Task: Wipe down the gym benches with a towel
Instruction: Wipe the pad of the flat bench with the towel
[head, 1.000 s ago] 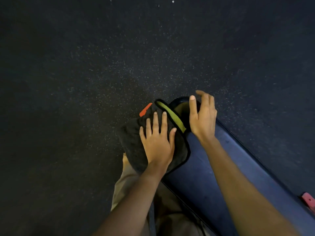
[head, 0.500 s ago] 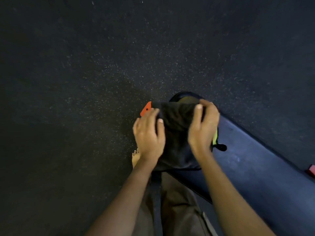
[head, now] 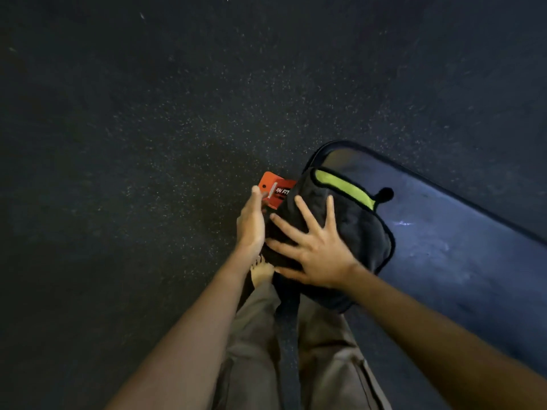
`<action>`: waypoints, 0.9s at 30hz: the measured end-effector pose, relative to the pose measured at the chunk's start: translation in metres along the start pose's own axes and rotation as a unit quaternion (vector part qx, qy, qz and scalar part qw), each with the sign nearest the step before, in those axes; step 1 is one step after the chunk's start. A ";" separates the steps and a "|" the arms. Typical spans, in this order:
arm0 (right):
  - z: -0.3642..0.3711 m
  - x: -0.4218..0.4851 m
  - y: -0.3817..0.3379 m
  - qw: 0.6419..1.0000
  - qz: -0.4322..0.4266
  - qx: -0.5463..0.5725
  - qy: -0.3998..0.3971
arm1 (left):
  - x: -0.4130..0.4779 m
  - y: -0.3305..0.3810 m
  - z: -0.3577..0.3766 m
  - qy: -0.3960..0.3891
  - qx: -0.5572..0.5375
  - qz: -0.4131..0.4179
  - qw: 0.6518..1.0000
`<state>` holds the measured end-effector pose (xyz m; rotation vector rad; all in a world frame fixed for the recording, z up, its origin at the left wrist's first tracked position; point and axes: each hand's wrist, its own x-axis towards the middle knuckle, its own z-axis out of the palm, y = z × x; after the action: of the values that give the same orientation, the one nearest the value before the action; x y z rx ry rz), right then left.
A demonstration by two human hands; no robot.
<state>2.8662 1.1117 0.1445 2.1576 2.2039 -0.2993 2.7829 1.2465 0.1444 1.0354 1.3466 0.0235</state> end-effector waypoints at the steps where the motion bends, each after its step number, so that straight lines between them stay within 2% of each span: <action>1: -0.001 0.007 0.013 1.000 0.011 -0.012 0.012 | 0.001 0.001 0.003 0.005 0.008 0.011 1.000; 3: -0.006 0.023 0.027 0.991 0.128 0.000 0.024 | 0.001 0.006 0.006 0.014 0.033 0.037 0.999; 5: -0.012 0.034 0.017 0.968 0.248 0.034 0.008 | 0.003 0.010 0.006 0.033 0.021 0.057 0.998; 7: -0.009 0.026 -0.005 0.968 0.245 0.046 0.008 | 0.004 0.008 0.005 0.035 0.013 0.067 0.997; 11: 0.002 -0.005 0.003 0.996 0.067 0.035 0.036 | 0.003 0.002 0.008 0.003 0.035 0.065 0.997; 13: 0.002 0.001 0.028 0.997 0.050 0.028 0.053 | 0.000 0.002 0.013 0.015 0.053 0.103 0.993; 15: -0.002 0.017 0.052 0.990 0.117 0.029 0.071 | -0.003 0.005 0.018 0.034 0.092 0.167 0.981; 17: -0.006 0.026 0.076 0.959 0.265 0.044 0.087 | -0.005 0.008 0.025 0.015 0.146 0.210 0.967; 19: -0.008 0.013 0.087 0.896 0.429 0.070 0.090 | -0.009 0.013 0.037 -0.033 0.212 0.239 0.947; 21: -0.006 -0.016 0.068 0.848 0.515 0.082 0.094 | -0.011 0.011 0.048 -0.067 0.284 0.302 0.908; 23: 0.001 -0.049 0.023 0.846 0.520 0.083 0.085 | -0.009 0.004 0.054 -0.083 0.348 0.366 0.859; 25: 0.010 -0.071 -0.026 0.869 0.483 0.079 0.067 | -0.003 -0.006 0.051 -0.088 0.398 0.393 0.825; 27: 0.015 -0.070 -0.031 0.894 0.437 0.071 0.067 | 0.001 -0.018 0.045 -0.087 0.438 0.402 0.799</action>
<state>2.8362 1.0394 0.1448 3.0251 1.0493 -0.2589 2.8097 1.2102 0.1271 2.2914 0.6109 -0.0676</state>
